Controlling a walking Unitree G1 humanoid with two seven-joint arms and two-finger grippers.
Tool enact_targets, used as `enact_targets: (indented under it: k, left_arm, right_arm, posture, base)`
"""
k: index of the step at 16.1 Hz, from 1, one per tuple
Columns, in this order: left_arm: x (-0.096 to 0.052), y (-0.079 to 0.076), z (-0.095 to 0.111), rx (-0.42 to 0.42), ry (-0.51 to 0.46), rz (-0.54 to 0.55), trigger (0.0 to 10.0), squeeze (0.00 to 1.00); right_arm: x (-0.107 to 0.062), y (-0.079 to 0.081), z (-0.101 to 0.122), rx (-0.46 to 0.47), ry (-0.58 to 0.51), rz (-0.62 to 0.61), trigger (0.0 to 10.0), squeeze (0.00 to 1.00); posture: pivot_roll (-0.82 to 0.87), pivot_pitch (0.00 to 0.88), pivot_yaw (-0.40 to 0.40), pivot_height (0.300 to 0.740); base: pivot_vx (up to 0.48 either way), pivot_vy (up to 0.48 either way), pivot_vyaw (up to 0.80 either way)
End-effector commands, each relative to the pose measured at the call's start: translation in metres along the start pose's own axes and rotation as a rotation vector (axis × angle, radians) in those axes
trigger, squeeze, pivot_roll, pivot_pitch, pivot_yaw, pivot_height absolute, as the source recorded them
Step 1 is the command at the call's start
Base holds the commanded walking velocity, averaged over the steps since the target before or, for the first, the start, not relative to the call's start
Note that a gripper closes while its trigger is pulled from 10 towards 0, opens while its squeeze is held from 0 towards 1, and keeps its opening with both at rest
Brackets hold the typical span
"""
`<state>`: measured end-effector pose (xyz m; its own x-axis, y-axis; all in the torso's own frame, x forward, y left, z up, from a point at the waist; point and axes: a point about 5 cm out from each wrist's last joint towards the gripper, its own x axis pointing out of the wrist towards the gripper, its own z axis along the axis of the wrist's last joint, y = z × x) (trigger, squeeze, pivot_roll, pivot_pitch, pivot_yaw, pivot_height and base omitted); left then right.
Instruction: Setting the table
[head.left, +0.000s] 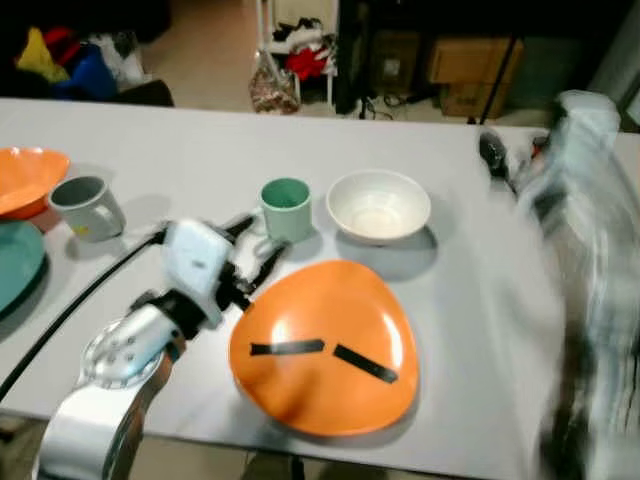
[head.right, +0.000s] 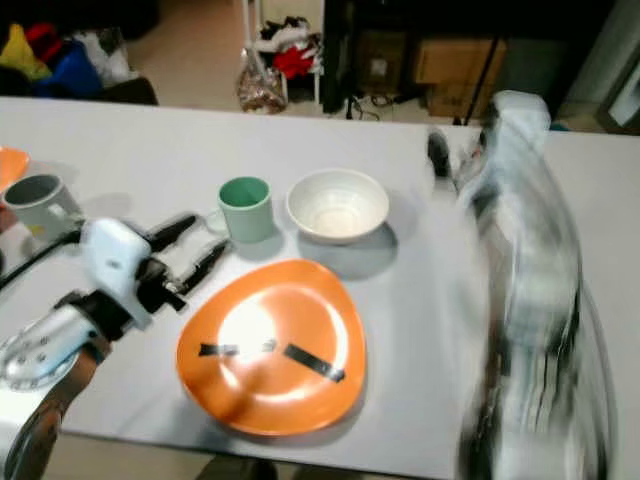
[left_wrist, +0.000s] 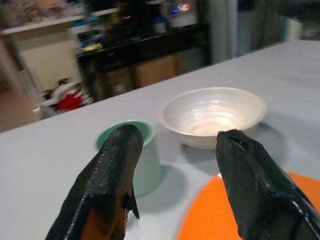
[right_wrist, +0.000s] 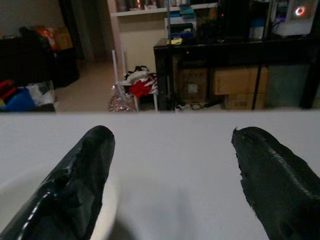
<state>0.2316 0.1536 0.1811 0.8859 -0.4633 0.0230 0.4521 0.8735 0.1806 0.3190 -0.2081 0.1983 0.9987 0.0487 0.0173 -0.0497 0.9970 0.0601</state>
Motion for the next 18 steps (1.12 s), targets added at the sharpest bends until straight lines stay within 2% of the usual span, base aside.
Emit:
enact_targets:
  k: [1,2,3,4,5,6,7,9,12,15,18]
  left_arm:
    - [-0.001,0.002,0.006,0.011,-0.029,0.067,10.0,0.00]
    - [-0.003,0.001,0.005,-0.013,-0.033,0.118,10.0,0.00]
    - [-0.004,-0.001,0.004,-0.030,-0.033,0.157,10.0,0.00]
    - [-0.005,-0.002,0.003,-0.046,-0.027,0.176,10.0,0.00]
    - [-0.007,-0.004,0.001,-0.062,-0.016,0.194,10.0,0.00]
    - [-0.007,-0.005,-0.002,-0.048,-0.002,0.201,10.0,0.00]
    - [-0.008,-0.008,-0.005,-0.013,0.020,0.193,10.0,0.00]
    - [-0.007,-0.010,-0.007,-0.011,0.030,0.201,10.0,0.00]
    - [-0.007,-0.014,-0.009,-0.004,0.043,0.207,10.0,0.00]
    - [-0.006,-0.015,-0.013,-0.043,0.065,0.218,10.0,0.00]
    - [-0.005,-0.017,-0.015,-0.041,0.076,0.178,10.0,0.00]
  right_arm:
    - [-0.015,0.015,0.019,-0.031,-0.098,0.035,10.0,0.00]
    - [-0.032,0.025,0.013,0.029,-0.096,0.030,10.0,0.00]
    - [-0.046,0.030,0.004,0.135,-0.053,0.035,10.0,0.00]
    - [-0.056,0.038,0.001,0.036,-0.070,0.094,10.0,0.00]
    - [-0.074,0.053,-0.006,-0.115,-0.085,0.201,10.0,0.25]
    - [-0.082,0.057,-0.012,-0.135,-0.067,0.211,10.0,1.00]
    - [-0.089,0.056,-0.022,-0.187,-0.035,0.177,10.0,1.00]
    - [-0.092,0.056,-0.025,-0.177,-0.008,0.151,10.0,1.00]
    - [-0.096,0.056,-0.026,-0.183,-0.035,0.130,10.0,1.00]
    - [-0.096,0.059,-0.021,-0.232,-0.074,0.105,10.0,1.00]
    - [-0.098,0.063,-0.019,-0.153,-0.039,0.120,10.0,1.00]
  posture:
    - [0.17,0.000,0.034,0.727]
    - [0.16,0.000,0.036,0.727]
    - [0.15,0.000,0.033,0.727]
    - [0.15,0.000,0.032,0.727]
    - [0.15,0.000,0.031,0.727]
    - [0.15,0.000,0.030,0.727]
    - [0.15,0.000,0.025,0.727]
    - [0.14,0.000,0.026,0.727]
    - [0.15,0.000,0.022,0.727]
    - [0.13,0.000,0.039,0.727]
    - [0.10,0.000,0.052,0.727]
  base:
    - [0.000,0.000,0.00]
    - [0.000,0.000,0.00]
    - [0.000,0.000,0.00]
    - [0.000,0.000,0.00]
    - [0.000,0.000,0.00]
    - [0.000,0.000,0.00]
    - [0.000,0.000,0.80]
    - [0.000,0.000,0.80]
    - [0.000,0.000,0.80]
    - [0.000,0.000,0.80]
    - [0.000,0.000,0.80]
